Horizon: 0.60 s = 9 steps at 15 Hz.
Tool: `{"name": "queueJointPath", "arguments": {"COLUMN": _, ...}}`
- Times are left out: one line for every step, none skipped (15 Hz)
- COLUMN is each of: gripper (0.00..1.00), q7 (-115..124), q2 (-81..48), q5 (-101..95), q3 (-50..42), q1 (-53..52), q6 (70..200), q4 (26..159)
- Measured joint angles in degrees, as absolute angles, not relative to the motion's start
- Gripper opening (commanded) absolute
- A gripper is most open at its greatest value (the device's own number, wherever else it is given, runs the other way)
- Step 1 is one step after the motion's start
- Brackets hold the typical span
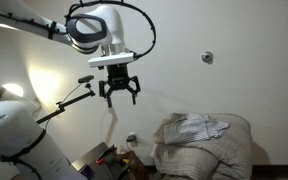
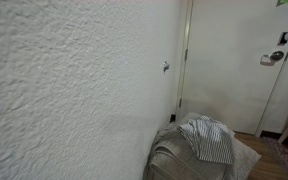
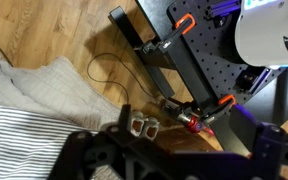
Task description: Unfold the striped garment
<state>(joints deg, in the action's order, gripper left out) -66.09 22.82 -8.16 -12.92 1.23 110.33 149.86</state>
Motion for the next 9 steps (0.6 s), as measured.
{"name": "queueJointPath", "arguments": {"gripper": 1.00, "q7": -68.12, "q2": 22.60, "q5": -8.76, "q3": -12.39, "q1": 0.85, "q6": 110.18, "q4": 149.60}}
{"name": "queueJointPath", "arguments": {"gripper": 1.00, "q7": -69.78, "q2": 22.31, "q5": -10.04, "q3": -11.76, "q1": 0.69, "q6": 110.17, "q4": 149.16}}
{"name": "queueJointPath", "arguments": {"gripper": 1.00, "q7": -70.92, "q2": 21.92, "q5": -11.56, "q3": -11.11, "q1": 0.68, "q6": 110.19, "q4": 148.54}}
{"name": "queueJointPath", "arguments": {"gripper": 1.00, "q7": -71.15, "q2": 21.45, "q5": -13.33, "q3": -10.54, "q1": 0.69, "q6": 110.48, "q4": 147.74}}
{"name": "queueJointPath", "arguments": {"gripper": 1.00, "q7": -71.15, "q2": 20.92, "q5": -14.84, "q3": -10.09, "q1": 0.71, "q6": 111.23, "q4": 146.93}}
{"name": "queueJointPath", "arguments": {"gripper": 1.00, "q7": -71.15, "q2": 20.32, "q5": -16.00, "q3": -9.81, "q1": 0.72, "q6": 112.23, "q4": 146.12}}
{"name": "queueJointPath", "arguments": {"gripper": 1.00, "q7": -71.14, "q2": 19.67, "q5": -17.09, "q3": -9.66, "q1": 0.78, "q6": 113.73, "q4": 145.39}}
{"name": "queueJointPath", "arguments": {"gripper": 1.00, "q7": -71.14, "q2": 18.92, "q5": -17.77, "q3": -9.63, "q1": 0.85, "q6": 115.34, "q4": 144.66}}
{"name": "queueJointPath", "arguments": {"gripper": 1.00, "q7": -71.14, "q2": 18.12, "q5": -18.18, "q3": -9.63, "q1": 1.01, "q6": 116.94, "q4": 144.01}}
